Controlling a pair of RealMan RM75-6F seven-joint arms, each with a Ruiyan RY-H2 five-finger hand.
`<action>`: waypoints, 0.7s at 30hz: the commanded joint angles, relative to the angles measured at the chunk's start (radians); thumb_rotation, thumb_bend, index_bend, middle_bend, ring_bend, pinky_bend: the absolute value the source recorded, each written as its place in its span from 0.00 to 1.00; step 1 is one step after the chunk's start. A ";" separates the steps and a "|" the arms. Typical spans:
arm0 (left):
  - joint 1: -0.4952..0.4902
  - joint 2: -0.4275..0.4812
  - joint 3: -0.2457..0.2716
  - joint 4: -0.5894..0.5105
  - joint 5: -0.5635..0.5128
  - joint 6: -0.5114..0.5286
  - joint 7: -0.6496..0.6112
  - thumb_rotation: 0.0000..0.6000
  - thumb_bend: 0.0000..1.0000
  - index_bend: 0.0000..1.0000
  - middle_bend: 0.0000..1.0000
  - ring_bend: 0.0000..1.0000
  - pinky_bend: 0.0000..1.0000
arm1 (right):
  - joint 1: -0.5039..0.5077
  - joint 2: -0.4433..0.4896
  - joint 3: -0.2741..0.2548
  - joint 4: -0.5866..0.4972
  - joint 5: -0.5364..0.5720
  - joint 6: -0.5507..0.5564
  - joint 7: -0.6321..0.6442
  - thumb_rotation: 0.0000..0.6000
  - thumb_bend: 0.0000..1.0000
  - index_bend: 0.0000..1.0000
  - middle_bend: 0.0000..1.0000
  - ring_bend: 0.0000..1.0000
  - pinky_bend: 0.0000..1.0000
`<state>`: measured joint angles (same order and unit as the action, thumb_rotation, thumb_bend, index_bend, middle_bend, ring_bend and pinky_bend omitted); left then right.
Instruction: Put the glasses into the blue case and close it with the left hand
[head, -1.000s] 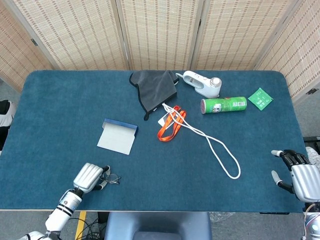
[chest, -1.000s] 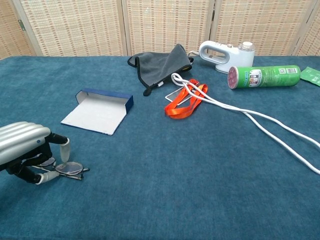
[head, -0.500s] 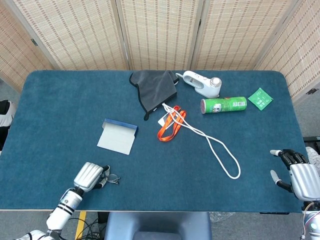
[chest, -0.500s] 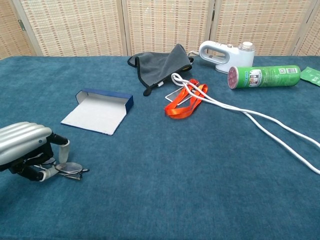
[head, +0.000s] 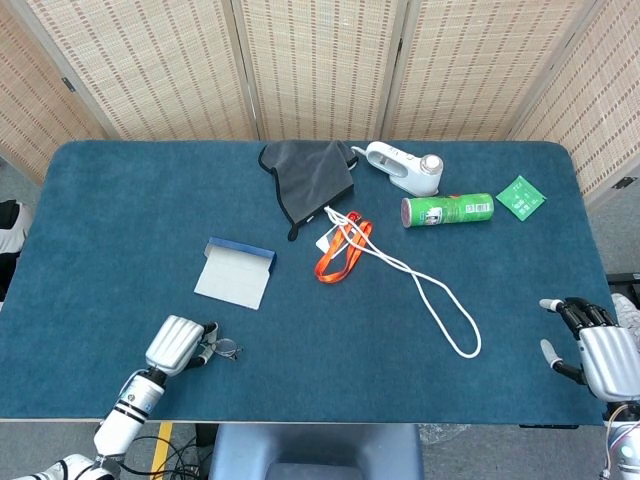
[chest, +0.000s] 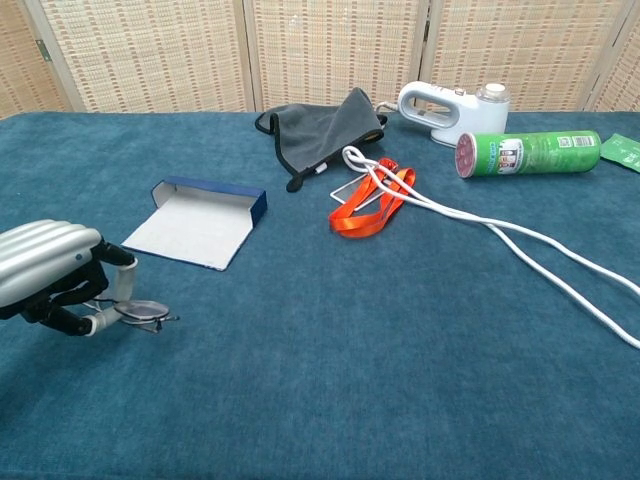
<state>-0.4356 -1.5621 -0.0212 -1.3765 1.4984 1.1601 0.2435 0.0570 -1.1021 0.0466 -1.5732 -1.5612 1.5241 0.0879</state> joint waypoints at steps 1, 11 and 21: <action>-0.013 0.003 -0.017 -0.003 -0.002 0.002 0.005 1.00 0.46 0.68 0.97 0.96 1.00 | -0.001 0.001 0.000 -0.001 -0.001 0.003 -0.001 1.00 0.35 0.26 0.34 0.25 0.26; -0.089 -0.020 -0.104 -0.006 -0.042 -0.029 0.048 1.00 0.45 0.69 0.97 0.96 1.00 | -0.008 0.003 -0.002 -0.003 -0.003 0.013 0.000 1.00 0.35 0.26 0.34 0.25 0.26; -0.195 -0.142 -0.174 0.150 -0.110 -0.091 0.150 1.00 0.45 0.69 0.97 0.96 1.00 | -0.019 0.009 -0.004 -0.001 0.001 0.023 0.005 1.00 0.35 0.26 0.34 0.25 0.26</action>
<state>-0.6073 -1.6761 -0.1799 -1.2631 1.4008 1.0779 0.3695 0.0381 -1.0933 0.0430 -1.5745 -1.5600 1.5468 0.0931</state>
